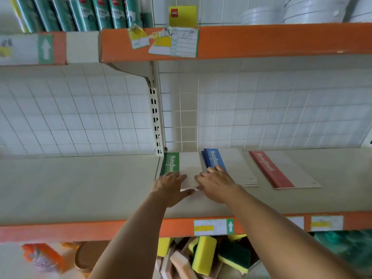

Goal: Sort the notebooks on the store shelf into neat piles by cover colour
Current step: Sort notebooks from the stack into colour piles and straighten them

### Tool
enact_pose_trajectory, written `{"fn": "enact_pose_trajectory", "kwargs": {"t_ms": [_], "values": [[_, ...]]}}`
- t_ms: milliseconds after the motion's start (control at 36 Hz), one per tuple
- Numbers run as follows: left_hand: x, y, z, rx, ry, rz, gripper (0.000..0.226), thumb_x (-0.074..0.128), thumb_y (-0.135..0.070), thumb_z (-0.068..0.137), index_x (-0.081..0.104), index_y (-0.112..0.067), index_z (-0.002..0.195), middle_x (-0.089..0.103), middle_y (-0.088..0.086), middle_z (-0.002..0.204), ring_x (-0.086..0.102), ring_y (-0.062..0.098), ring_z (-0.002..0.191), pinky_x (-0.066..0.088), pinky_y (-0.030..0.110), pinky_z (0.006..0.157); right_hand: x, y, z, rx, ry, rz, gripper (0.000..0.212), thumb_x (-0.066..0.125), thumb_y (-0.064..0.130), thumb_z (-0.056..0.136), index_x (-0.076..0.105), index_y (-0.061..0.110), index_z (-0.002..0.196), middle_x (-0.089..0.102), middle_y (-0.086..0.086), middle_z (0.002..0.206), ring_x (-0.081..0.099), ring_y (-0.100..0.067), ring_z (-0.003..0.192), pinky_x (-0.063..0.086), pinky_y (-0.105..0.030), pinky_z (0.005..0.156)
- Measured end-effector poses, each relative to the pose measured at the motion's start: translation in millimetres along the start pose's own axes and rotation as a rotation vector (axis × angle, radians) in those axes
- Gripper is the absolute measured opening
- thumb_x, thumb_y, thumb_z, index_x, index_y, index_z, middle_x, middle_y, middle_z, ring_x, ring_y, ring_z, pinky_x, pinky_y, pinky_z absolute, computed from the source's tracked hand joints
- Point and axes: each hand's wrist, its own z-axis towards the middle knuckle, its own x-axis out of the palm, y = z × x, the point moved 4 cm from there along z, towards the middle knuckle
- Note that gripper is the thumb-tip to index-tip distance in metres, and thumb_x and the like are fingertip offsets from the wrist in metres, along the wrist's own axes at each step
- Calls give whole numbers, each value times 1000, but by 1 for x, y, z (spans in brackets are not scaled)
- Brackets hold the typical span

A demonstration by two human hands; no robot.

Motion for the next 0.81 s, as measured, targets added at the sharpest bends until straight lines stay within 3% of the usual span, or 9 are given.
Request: {"fn": "enact_pose_trajectory", "kwargs": {"t_ms": [278, 556, 806], "values": [[-2, -4, 3, -14, -5, -16, 60, 35, -57, 96, 29, -25, 147, 34, 0, 148, 32, 21, 137, 30, 37, 107, 6, -4, 3, 56, 20, 63, 46, 37, 39, 101, 38, 19, 141, 46, -7, 140, 37, -28, 131, 19, -45, 113], [-15, -16, 0, -57, -158, -95, 51, 30, -53, 99, 40, -25, 139, 47, -1, 139, 44, 20, 128, 37, 35, 100, 4, -28, -26, 286, -77, 291, 47, 36, 43, 100, 37, 19, 141, 45, -4, 143, 43, -25, 127, 34, -38, 103], [-31, -66, 11, -36, -152, -197, 47, 29, -50, 100, 44, -23, 137, 50, 1, 138, 47, 22, 125, 41, 36, 93, 6, -77, -90, 456, -14, 260, 49, 36, 43, 100, 34, 20, 144, 44, -3, 144, 44, -26, 128, 39, -39, 102]]}}
